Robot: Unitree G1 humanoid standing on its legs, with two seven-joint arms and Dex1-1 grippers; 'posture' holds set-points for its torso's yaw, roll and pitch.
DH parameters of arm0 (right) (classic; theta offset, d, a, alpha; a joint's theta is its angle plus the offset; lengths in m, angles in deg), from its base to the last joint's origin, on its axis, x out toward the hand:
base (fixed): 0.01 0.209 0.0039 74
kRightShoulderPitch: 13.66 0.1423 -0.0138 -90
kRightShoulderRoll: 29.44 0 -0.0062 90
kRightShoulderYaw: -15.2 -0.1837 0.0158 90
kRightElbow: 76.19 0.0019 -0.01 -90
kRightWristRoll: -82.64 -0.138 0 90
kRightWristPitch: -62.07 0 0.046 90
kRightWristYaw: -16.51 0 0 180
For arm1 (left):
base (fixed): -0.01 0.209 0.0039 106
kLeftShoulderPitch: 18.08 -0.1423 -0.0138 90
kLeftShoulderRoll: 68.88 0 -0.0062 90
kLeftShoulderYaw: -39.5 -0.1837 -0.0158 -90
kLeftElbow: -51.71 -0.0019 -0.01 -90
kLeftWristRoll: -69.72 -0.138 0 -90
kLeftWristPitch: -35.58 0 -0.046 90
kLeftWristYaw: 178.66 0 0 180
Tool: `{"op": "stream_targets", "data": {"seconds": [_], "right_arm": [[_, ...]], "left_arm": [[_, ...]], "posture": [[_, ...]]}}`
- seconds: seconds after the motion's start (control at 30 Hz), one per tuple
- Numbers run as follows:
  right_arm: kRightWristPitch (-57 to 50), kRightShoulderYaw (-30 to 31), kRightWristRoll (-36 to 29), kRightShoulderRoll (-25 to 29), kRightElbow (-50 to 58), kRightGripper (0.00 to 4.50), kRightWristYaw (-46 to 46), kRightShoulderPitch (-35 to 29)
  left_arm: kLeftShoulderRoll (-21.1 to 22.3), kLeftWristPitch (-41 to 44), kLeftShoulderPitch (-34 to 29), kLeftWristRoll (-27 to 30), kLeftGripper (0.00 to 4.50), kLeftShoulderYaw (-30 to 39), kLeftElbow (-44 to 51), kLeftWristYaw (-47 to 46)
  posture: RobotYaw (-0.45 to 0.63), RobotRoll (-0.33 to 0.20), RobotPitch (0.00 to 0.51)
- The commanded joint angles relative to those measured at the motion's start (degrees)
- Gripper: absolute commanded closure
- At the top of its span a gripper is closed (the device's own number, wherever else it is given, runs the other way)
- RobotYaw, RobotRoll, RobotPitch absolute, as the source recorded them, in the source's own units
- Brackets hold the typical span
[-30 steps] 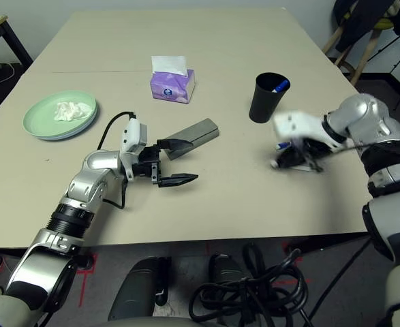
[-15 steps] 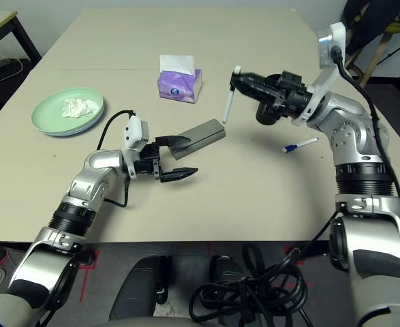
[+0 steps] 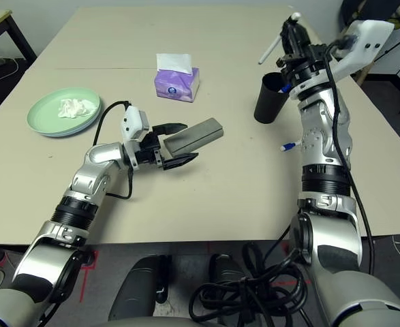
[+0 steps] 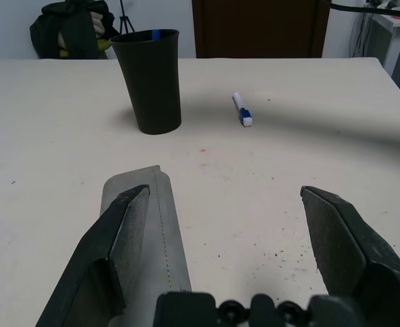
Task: Organize and tidy the items on the table.
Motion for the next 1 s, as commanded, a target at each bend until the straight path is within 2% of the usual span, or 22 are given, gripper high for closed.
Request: {"op": "stream_targets", "data": {"seconds": [0.03, 0.5, 0.83, 0.87, 1.0], "right_arm": [[-4.48, 0.79, 2.65, 1.35, -1.66, 4.08, 4.34, 0.78], [-11.26, 3.53, 7.60, 4.15, -5.49, 4.08, 6.92, 5.41], [-11.48, 4.47, 7.52, 4.00, -3.65, 0.29, 3.28, 4.29], [-10.61, 4.65, 6.87, 3.98, -3.38, 0.03, 0.93, 3.97], [-7.07, 7.84, 6.23, 6.48, -3.16, 0.03, -13.24, 1.29]], "left_arm": [[0.83, 1.53, 0.82, 0.00, 0.00, -0.19, 0.56, 0.77], [0.60, 4.06, 3.60, 0.43, 0.00, 1.71, -0.14, -2.74], [0.16, 5.15, 3.09, 0.62, 0.00, 2.42, -0.13, -4.03], [0.02, 5.33, 3.03, 0.70, 0.00, 2.57, -0.10, -4.20], [-0.37, 5.51, 2.81, 0.70, 0.00, 2.73, 0.05, -4.67]], "posture": [[0.06, 0.000, 0.110], [0.07, 0.000, 0.106], [0.07, 0.000, 0.108], [0.07, 0.000, 0.109], [0.07, 0.000, 0.111]]}}
